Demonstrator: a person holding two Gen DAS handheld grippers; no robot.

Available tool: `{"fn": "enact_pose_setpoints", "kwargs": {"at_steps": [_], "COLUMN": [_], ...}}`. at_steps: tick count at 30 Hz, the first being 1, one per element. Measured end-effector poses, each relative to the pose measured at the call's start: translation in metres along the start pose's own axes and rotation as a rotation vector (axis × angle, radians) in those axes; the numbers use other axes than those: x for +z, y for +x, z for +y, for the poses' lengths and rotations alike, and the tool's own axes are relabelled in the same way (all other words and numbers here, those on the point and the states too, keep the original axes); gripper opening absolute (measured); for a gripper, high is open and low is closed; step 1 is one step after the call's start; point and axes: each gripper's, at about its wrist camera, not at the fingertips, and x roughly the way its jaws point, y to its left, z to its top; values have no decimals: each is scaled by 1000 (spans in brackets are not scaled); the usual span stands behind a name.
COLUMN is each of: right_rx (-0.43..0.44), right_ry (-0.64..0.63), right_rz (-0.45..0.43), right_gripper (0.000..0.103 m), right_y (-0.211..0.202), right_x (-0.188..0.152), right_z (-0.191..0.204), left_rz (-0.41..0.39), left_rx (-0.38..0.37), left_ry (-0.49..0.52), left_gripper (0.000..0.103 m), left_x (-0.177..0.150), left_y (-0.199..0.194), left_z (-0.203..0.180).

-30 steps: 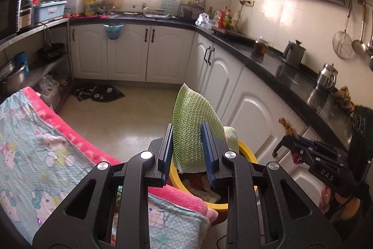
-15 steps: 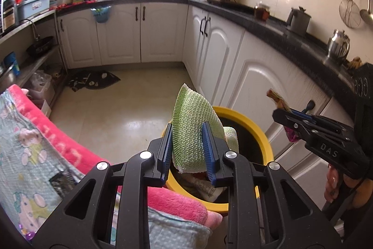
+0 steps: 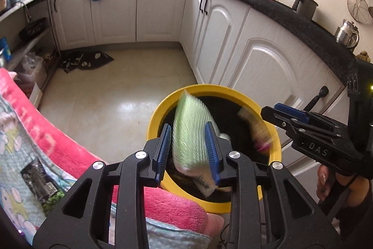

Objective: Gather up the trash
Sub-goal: 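Carry both items over the yellow bin and open both tools to drop them, then move both open tools back over the remaining trash on the bed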

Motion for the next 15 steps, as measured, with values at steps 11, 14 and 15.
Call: {"fn": "enact_pose_setpoints", "kwargs": {"at_steps": [11, 14, 15], "right_rx": [-33, -51, -57], "right_ry": [20, -1, -7], "right_rz": [-23, -37, -41], "right_gripper": [63, 67, 68], "right_y": [-16, -23, -26], "right_x": [-9, -11, -12], "right_z": [-2, 3, 5], "left_rz": [-48, -77, -87], "left_rx": [26, 38, 39], "left_ry": [-49, -63, -69], "left_gripper": [70, 91, 92], "left_x": [-1, -1, -1], "left_y": [-27, -42, -48], "left_z": [15, 19, 21]}}
